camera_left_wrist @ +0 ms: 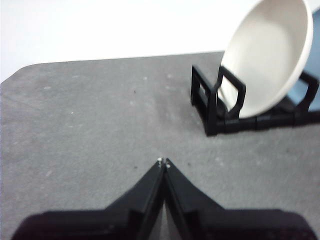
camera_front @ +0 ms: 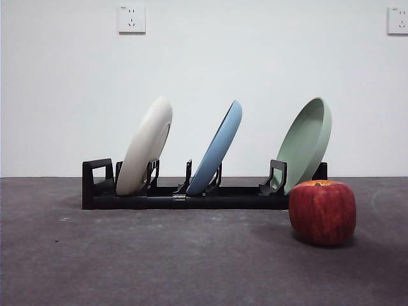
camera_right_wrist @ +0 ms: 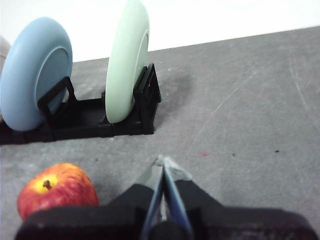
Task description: Take the yellow plate from the plate rack,put the plate on the table,take the apple from the table,put the apple in the plate
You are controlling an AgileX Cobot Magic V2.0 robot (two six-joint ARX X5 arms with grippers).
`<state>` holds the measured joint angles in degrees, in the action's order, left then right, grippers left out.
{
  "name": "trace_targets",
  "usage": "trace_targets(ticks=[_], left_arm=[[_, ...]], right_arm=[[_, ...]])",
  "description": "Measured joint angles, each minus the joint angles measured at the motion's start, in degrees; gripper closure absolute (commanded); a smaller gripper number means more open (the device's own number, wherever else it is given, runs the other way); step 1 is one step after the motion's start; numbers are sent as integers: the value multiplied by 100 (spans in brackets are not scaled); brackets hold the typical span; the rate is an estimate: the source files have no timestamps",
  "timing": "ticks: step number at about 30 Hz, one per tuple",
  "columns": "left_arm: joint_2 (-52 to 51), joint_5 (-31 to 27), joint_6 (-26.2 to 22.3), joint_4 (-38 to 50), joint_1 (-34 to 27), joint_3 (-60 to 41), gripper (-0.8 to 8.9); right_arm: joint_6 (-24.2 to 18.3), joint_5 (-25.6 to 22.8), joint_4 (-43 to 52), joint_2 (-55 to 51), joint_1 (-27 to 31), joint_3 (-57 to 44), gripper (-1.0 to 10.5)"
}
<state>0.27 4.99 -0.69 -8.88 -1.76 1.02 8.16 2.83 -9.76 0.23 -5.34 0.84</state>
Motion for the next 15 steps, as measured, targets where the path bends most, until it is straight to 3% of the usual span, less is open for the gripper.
trace_targets(ticks=[8,15], left_arm=[[0,22,758,22,0,0,821],[57,229,1344,-289,0,221,821]], right_arm=[[920,2,-2,4,0,0,956],[1316,92,-256,422,0,343,956]])
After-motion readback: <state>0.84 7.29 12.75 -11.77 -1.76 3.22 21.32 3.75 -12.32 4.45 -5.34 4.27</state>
